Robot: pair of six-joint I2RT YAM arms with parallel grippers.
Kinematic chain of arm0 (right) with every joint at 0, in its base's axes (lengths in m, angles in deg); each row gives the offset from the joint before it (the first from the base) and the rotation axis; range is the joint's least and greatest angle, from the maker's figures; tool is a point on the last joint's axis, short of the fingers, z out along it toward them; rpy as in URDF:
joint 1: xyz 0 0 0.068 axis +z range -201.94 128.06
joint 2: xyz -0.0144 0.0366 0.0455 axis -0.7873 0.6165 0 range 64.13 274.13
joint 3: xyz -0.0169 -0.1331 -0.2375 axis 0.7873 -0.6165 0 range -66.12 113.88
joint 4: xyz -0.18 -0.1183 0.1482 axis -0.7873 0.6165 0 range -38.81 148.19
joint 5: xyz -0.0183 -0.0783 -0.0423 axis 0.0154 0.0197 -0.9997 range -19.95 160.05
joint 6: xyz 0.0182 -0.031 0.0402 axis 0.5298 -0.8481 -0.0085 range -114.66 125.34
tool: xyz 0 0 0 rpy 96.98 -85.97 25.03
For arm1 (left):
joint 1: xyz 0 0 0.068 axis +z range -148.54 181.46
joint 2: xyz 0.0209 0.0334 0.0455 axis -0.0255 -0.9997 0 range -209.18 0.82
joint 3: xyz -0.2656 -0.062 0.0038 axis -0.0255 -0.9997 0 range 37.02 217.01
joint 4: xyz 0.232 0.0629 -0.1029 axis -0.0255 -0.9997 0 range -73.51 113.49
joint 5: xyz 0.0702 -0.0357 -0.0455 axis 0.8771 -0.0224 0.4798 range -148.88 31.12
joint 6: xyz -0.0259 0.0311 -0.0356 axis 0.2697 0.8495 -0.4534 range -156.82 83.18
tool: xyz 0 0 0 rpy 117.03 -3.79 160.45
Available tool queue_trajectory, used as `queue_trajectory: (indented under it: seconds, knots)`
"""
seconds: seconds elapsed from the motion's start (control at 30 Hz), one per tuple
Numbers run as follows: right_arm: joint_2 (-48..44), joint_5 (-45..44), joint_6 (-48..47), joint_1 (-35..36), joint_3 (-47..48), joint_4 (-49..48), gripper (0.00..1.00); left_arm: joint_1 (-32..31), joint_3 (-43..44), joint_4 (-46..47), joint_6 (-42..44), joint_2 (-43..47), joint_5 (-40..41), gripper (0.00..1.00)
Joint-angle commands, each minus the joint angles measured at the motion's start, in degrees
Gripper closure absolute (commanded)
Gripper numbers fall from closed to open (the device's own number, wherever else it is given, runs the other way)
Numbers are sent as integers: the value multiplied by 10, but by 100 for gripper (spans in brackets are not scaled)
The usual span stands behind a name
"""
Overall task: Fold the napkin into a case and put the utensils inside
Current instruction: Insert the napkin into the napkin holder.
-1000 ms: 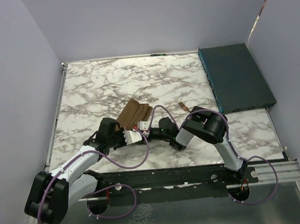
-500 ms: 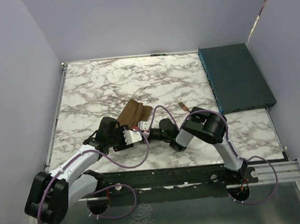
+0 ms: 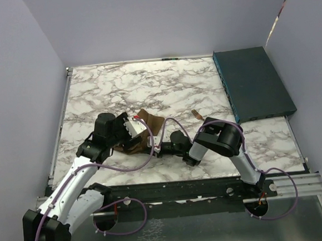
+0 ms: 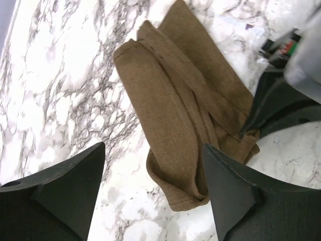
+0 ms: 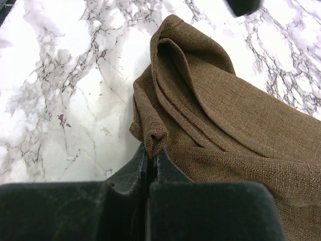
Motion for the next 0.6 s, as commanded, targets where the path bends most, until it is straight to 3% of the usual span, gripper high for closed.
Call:
queue_trajectory:
  seconds: [0.0, 0.23, 0.33, 0.57]
  knots:
    - [6, -4, -20, 17, 4, 43, 99, 14, 34, -13, -103, -33, 84, 21]
    - [0, -59, -35, 36, 10, 65, 100, 27, 9, 3, -194, -103, 277, 43]
    - [1, -66, -30, 39, 18, 73, 100, 28, -1, -5, -211, -108, 282, 48]
    - [6, -72, -17, 42, 40, 97, 99, 28, -12, -34, -215, -129, 284, 49]
